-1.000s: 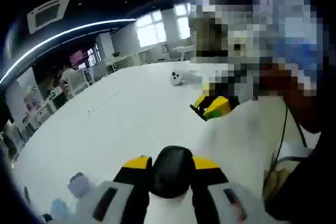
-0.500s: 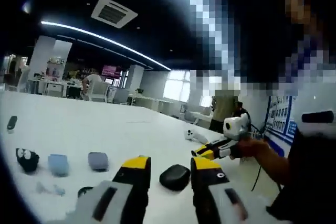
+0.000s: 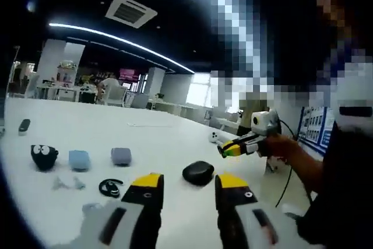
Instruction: Pick up the earbuds from the table and place the earbuds into the earbud case
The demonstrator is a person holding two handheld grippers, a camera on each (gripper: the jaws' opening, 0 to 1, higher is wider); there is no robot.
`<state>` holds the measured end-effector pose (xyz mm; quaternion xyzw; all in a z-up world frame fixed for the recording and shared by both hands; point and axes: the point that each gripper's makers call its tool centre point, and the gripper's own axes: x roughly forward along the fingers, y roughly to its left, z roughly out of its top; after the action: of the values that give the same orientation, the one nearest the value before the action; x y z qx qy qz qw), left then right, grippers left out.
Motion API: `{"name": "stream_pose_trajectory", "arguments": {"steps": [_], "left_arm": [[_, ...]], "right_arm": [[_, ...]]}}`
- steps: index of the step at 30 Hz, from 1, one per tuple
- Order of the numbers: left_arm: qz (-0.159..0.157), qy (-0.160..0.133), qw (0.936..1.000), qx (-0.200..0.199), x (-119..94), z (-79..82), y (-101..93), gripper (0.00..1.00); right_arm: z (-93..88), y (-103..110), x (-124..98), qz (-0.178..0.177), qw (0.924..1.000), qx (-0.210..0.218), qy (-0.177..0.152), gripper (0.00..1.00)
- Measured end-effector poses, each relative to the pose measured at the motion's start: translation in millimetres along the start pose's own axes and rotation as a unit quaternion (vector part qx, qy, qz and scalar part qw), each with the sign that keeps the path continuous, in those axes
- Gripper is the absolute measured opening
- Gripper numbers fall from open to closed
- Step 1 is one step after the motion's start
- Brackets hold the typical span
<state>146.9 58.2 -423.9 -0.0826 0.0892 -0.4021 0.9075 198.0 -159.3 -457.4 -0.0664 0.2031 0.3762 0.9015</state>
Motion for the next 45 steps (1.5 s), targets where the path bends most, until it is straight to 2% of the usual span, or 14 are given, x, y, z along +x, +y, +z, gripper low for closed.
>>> {"name": "stream_pose_trajectory", "arguments": {"steps": [3, 6, 10, 17, 22, 25, 29, 37, 45], "left_arm": [[-0.01, -0.002, 0.9998, 0.015, 3, -0.9, -7.2, 0.37], [-0.013, 0.007, 0.9999, 0.01, 10, -3.2, -9.1, 0.39], [-0.023, -0.002, 0.9996, 0.015, 9, 0.6, -22.6, 0.38], [-0.016, 0.007, 0.9998, 0.008, 7, -9.5, -36.9, 0.39], [-0.03, 0.001, 0.9988, 0.037, 5, -7.0, -49.2, 0.35], [-0.03, -0.004, 0.9992, 0.025, 2, -1.9, -49.1, 0.39], [-0.026, 0.0, 0.9995, 0.015, 1, -2.8, -47.7, 0.4], [-0.026, 0.014, 0.9995, 0.016, -5, -11.1, -54.1, 0.4], [-0.019, 0.004, 0.9996, 0.02, -8, -4.0, -50.1, 0.4]], "right_arm": [[-1.4, -2, -3, -0.008, 1.0, -0.001, 0.0, 0.12], [-1.3, -3, -7, -0.012, 0.9999, 0.003, -0.005, 0.12], [3.7, -3, -15, -0.012, 0.9997, 0.004, -0.022, 0.12], [-4.7, -2, -23, -0.009, 0.9997, 0.002, -0.02, 0.12], [-7.2, 7, -29, -0.005, 0.9997, 0.002, -0.026, 0.12], [-8.2, 9, -30, -0.005, 0.9996, 0.002, -0.027, 0.12], [-8.2, 10, -31, -0.005, 0.9996, 0.004, -0.029, 0.12], [-7.9, 12, -36, -0.009, 0.9994, 0.004, -0.032, 0.12], [-7.1, 15, -33, -0.006, 0.9996, 0.002, -0.028, 0.12]]}}
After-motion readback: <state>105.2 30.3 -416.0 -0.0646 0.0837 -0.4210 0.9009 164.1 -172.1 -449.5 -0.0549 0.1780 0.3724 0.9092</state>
